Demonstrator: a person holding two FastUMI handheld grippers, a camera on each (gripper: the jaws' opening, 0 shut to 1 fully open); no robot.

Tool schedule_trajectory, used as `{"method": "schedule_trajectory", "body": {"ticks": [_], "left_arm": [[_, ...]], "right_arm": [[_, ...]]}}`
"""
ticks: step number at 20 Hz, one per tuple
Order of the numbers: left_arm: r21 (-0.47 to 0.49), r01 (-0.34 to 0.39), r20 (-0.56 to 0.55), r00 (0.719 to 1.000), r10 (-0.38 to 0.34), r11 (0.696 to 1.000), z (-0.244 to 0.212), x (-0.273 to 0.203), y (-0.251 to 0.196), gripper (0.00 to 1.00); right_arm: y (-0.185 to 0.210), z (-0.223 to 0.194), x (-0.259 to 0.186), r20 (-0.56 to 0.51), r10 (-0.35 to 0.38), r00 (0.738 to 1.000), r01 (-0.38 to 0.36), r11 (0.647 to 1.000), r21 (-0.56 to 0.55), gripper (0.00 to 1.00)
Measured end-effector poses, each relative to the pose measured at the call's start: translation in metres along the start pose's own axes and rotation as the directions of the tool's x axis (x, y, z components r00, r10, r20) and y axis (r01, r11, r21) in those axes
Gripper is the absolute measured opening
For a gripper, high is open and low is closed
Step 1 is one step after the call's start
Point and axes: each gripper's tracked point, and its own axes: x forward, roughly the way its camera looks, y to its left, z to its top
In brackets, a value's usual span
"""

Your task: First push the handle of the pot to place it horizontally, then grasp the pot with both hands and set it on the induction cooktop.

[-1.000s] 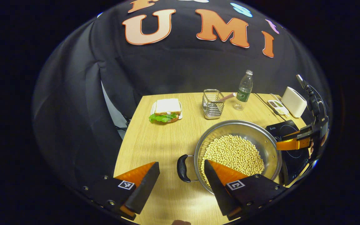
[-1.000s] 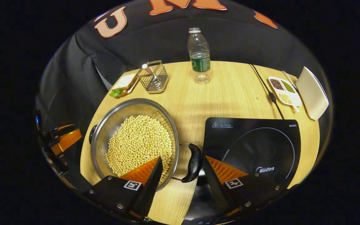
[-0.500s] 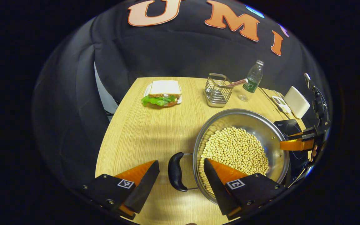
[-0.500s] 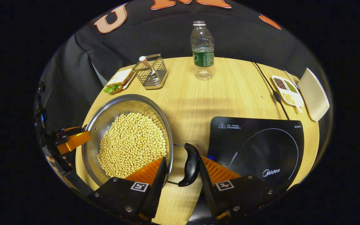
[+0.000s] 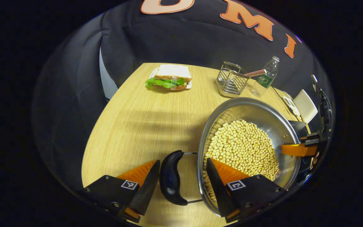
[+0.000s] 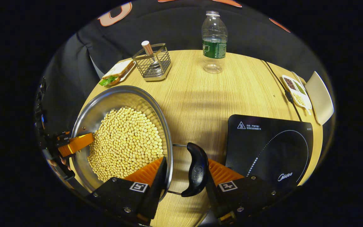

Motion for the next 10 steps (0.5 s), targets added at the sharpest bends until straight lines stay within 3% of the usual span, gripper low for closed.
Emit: {"method": "schedule_trajectory", "body": {"ticks": [1, 4, 6, 7, 8, 10], "left_arm": [[0.008, -0.015, 0.002, 1.000, 0.015, 1.000, -0.001, 0.002, 0.000, 0.75], [-0.012, -0.044, 0.086, 0.995, 0.045, 0.999, 0.009, -0.001, 0.006, 0.72], [-0.058, -0.059, 0.112, 0.992, 0.065, 0.997, 0.010, -0.001, 0.005, 0.64], [-0.040, -0.074, 0.114, 0.990, 0.078, 0.996, 0.009, 0.000, 0.005, 0.60], [-0.031, -0.083, 0.119, 0.989, 0.086, 0.996, 0.006, -0.003, 0.004, 0.60], [-0.035, -0.084, 0.127, 0.988, 0.087, 0.996, 0.008, -0.007, 0.003, 0.60]], "right_arm": [[-0.001, 0.000, 0.000, 0.003, 0.000, 1.000, 0.000, 1.000, -0.003, 0.66], [-0.001, 0.003, -0.001, 0.029, 0.001, 1.000, -0.001, 1.000, -0.007, 0.63], [0.000, 0.005, 0.000, 0.047, 0.010, 0.999, -0.010, 1.000, -0.003, 0.58], [-0.001, 0.006, 0.000, 0.052, 0.008, 0.999, -0.008, 1.000, -0.009, 0.60], [-0.002, 0.006, 0.000, 0.049, 0.006, 0.999, -0.005, 1.000, -0.013, 0.54], [-0.001, 0.008, -0.002, 0.060, 0.017, 0.998, -0.017, 1.000, -0.011, 0.53]]}}
